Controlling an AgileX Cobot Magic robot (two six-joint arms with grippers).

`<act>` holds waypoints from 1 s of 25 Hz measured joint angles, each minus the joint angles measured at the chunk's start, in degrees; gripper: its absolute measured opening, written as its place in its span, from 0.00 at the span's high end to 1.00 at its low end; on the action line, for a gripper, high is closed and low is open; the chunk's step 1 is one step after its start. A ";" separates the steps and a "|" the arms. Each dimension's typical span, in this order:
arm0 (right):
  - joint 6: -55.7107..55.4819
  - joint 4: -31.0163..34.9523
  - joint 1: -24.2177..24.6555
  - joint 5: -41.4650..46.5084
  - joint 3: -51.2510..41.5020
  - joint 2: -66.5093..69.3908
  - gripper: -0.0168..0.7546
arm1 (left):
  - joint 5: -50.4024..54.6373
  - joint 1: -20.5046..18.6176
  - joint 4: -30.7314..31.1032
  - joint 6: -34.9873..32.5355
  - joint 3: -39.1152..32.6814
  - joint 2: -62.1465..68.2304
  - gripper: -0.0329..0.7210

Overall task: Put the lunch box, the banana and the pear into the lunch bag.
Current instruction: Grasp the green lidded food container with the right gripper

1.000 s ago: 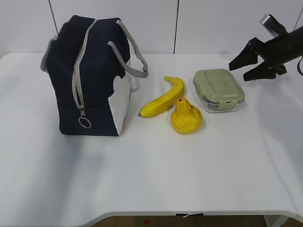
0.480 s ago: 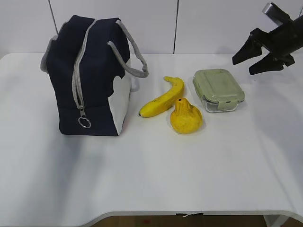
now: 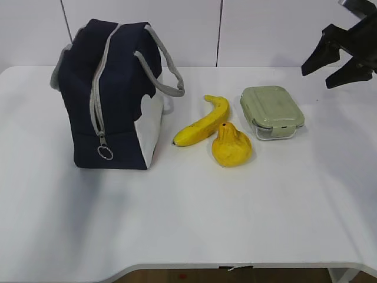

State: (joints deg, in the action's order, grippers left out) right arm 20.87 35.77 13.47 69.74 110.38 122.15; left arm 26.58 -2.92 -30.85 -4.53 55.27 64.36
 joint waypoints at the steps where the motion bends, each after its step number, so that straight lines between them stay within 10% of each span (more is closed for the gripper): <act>1: 0.00 -0.11 -0.05 0.10 -0.88 -0.49 0.21 | 0.00 0.00 0.00 0.00 0.00 0.03 0.53; 25: 22.05 8.07 0.29 0.00 -1.34 7.19 0.21 | 0.00 0.00 0.00 0.00 0.00 0.08 0.53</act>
State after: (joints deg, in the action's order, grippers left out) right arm 42.92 43.84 13.76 69.74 109.04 129.34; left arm 26.58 -2.92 -30.85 -4.53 55.27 64.44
